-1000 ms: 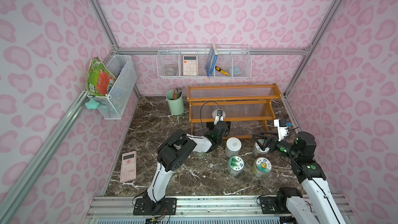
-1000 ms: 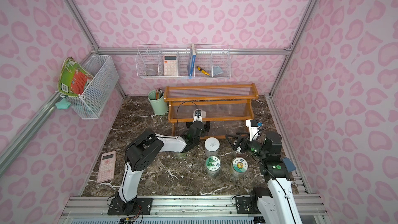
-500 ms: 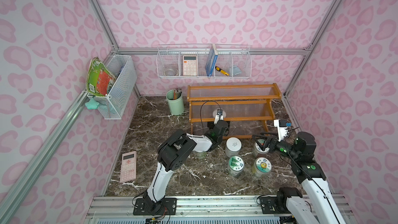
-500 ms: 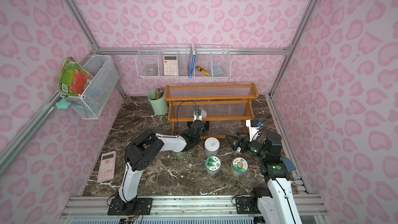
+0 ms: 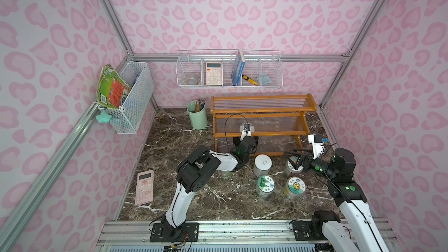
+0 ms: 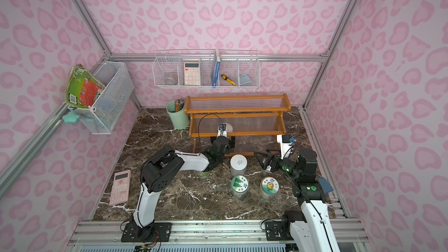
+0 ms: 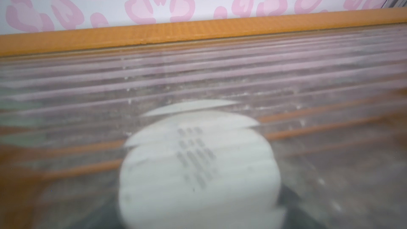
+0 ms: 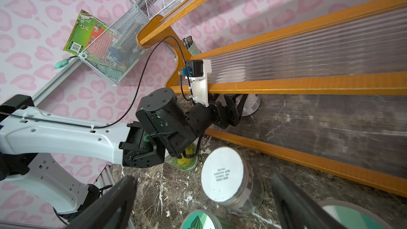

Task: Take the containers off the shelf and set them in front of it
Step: 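Pick up a container from the shelf.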

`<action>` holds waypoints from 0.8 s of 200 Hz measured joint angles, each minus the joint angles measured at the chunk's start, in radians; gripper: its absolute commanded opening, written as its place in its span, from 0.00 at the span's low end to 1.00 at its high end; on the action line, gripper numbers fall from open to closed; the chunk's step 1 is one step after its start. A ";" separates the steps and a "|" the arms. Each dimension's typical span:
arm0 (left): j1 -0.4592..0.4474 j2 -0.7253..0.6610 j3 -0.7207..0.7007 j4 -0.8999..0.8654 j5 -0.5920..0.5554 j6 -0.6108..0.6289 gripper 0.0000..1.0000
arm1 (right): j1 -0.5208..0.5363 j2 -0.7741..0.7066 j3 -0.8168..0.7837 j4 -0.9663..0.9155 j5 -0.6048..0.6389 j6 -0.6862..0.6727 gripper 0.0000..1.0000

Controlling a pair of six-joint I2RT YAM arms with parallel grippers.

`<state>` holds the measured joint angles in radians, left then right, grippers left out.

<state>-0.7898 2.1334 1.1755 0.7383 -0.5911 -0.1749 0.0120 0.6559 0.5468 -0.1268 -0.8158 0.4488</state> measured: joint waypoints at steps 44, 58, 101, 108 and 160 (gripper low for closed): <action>-0.021 -0.023 -0.034 0.009 -0.008 0.020 0.76 | 0.000 -0.002 0.000 0.000 0.000 0.000 0.99; -0.023 -0.032 -0.045 0.008 -0.009 0.021 0.76 | 0.000 -0.002 0.000 0.000 0.000 0.000 0.99; -0.040 -0.072 -0.093 0.002 -0.026 0.024 0.75 | 0.000 -0.004 0.000 0.000 -0.002 0.001 0.99; -0.042 -0.079 -0.100 -0.001 -0.028 0.024 0.75 | 0.000 -0.004 0.000 0.000 -0.003 0.001 0.99; -0.066 -0.123 -0.150 -0.016 -0.060 0.023 0.75 | 0.001 -0.006 0.000 0.000 -0.007 0.003 0.99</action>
<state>-0.8562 2.0106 1.0260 0.7227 -0.6510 -0.1516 0.0132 0.6502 0.5468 -0.1265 -0.8230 0.4519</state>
